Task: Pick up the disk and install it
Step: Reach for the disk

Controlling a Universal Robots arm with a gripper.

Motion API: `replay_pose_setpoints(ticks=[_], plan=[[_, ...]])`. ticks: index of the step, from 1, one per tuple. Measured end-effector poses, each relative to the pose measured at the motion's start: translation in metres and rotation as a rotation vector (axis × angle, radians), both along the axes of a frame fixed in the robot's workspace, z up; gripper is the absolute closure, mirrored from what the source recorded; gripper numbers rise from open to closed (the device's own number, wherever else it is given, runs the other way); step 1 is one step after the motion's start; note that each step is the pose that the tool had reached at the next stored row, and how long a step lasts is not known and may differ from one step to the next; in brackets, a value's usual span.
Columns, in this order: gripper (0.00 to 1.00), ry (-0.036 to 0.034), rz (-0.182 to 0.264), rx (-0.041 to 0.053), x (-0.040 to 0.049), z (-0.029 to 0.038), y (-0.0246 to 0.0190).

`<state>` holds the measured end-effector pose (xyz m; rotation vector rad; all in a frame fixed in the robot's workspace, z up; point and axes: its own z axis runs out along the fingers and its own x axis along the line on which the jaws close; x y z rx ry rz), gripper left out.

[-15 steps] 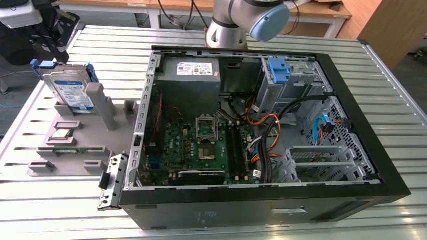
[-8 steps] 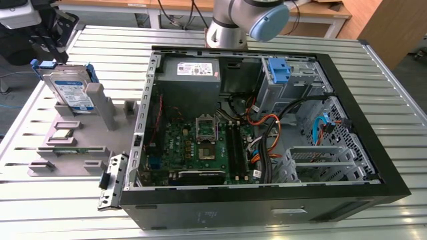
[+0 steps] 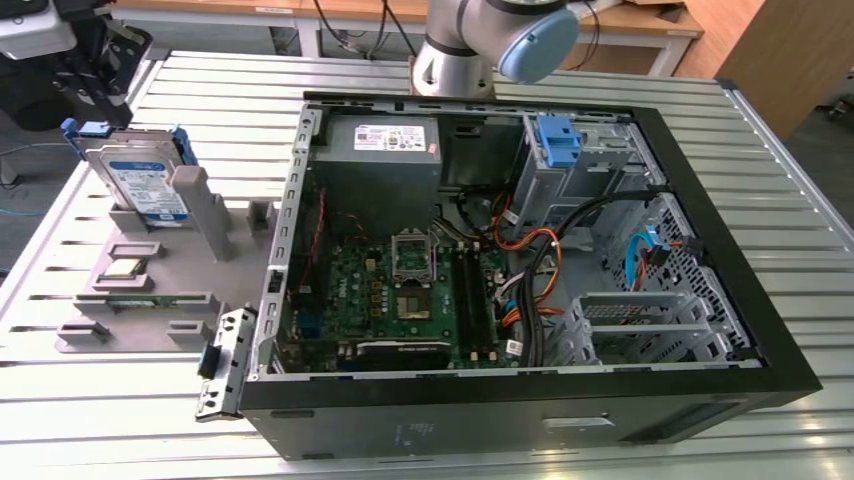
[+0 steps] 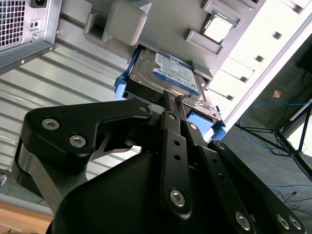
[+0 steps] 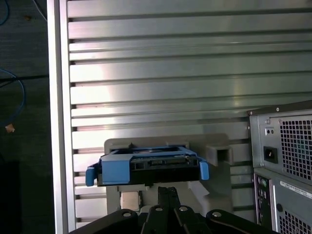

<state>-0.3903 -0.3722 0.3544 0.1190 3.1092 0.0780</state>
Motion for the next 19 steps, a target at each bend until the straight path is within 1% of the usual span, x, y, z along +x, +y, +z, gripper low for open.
replay_pose_setpoints(ticks=[3,8,14,19], plan=[[0.9,-0.0001,0.0,0.0,-0.0015,-0.0006,0.0004],[0.9,-0.0001,0.0,0.0001,-0.0026,-0.0029,0.0031],[0.9,-0.0001,0.0,0.0,-0.0057,-0.0048,0.004],[0.9,0.0001,0.0,0.0,-0.0075,-0.0068,0.0061]])
